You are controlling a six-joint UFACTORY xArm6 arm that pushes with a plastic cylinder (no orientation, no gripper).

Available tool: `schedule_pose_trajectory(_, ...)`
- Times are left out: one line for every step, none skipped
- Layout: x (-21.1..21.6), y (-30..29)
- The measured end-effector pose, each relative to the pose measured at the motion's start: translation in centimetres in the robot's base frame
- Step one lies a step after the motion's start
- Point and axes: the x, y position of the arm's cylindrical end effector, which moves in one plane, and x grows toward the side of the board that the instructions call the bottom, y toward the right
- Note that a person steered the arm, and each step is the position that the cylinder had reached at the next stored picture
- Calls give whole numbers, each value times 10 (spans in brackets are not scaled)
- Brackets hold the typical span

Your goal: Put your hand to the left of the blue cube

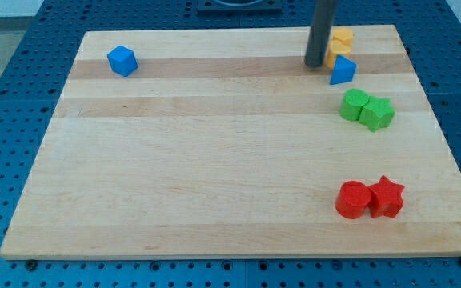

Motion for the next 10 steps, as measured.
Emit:
schedule_pose_trajectory(-27, -34)
schedule_pose_trajectory(-51, -82)
schedule_pose_trajectory(-66, -158)
schedule_pose_trajectory(-68, -240)
schedule_pose_trajectory(-68, -282)
schedule_pose_trajectory(-68, -282)
schedule_pose_trajectory(-68, -299)
schedule_pose_trajectory(-50, -340)
schedule_pose_trajectory(-12, -373)
schedule_pose_trajectory(-11, -374)
